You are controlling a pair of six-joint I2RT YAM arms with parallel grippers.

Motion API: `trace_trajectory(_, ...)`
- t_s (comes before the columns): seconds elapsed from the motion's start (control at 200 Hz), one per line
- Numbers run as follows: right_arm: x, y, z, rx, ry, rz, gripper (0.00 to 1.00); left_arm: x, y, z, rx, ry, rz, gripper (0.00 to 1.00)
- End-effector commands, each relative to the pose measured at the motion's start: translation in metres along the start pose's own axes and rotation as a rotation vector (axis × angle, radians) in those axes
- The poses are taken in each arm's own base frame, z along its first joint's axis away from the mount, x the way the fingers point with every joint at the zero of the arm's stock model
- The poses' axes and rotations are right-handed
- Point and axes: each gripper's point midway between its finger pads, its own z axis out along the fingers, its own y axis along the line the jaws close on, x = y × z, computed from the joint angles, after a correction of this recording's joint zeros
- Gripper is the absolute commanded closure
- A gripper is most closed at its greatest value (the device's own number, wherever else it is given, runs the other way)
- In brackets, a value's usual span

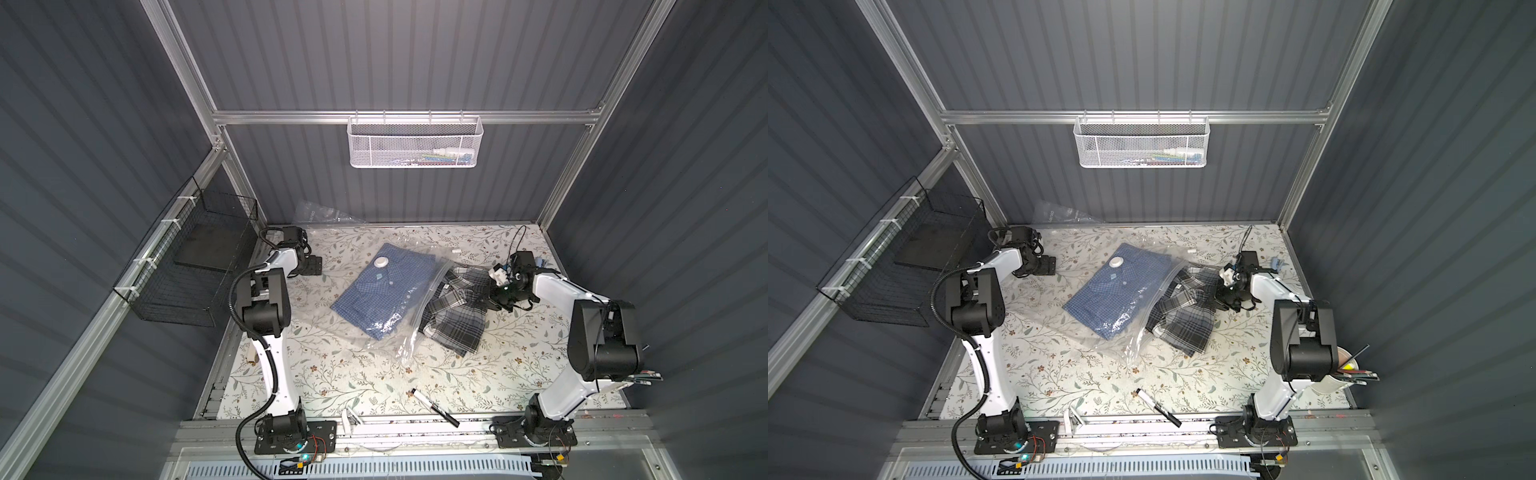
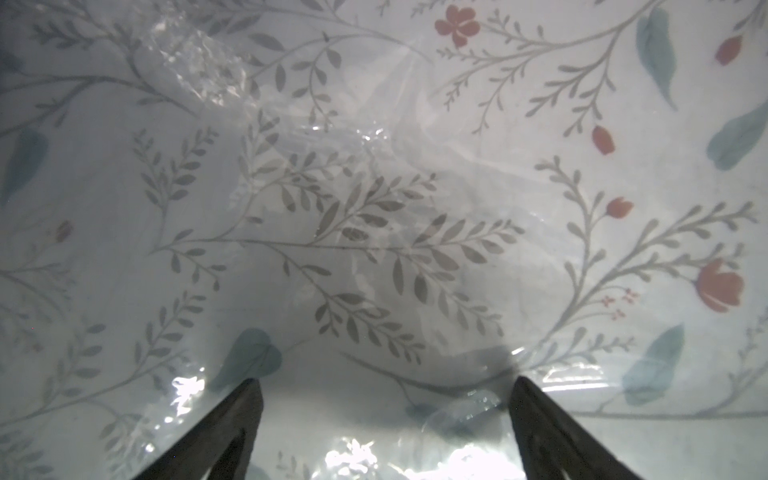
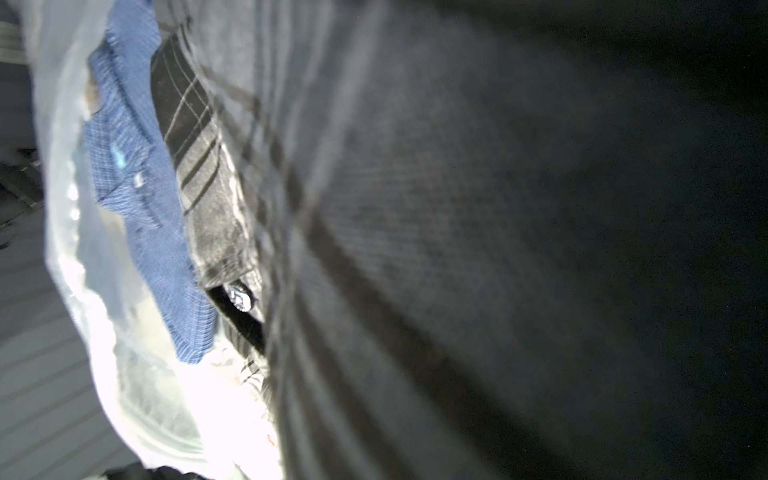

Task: Take the shirt out of the vacuum bag
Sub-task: Take out the shirt from the vacuum bag, then place the shirt at the center of the board.

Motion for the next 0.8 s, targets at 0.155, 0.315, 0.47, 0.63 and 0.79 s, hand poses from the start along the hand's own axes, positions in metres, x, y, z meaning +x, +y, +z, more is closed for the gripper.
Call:
trace_trajectory(0.155,-0.018,-0.062,-0.022,0.213,0.024,-0.005,0.95,0.032,0.007,0.022,-0.005,0.114,-0.017,0.06)
trace_trajectory(0.315,-0.038,-0.094,-0.03,0.366,0.038,-0.036,0.93,0.032,0.007,0.021,-0.003,0.113,-0.019,0.06)
trace_trajectory(0.47,-0.056,-0.115,-0.036,0.452,0.059,-0.052,0.94,0.032,0.008,0.021,-0.002,0.112,-0.021,0.06)
trace_trajectory(0.63,-0.077,-0.119,-0.037,0.482,0.06,-0.119,0.93,0.032,0.008,0.021,-0.001,0.112,-0.024,0.06)
trace_trajectory(0.79,-0.109,-0.126,-0.039,0.528,0.034,-0.164,0.93,0.033,0.008,0.021,-0.001,0.113,-0.024,0.06)
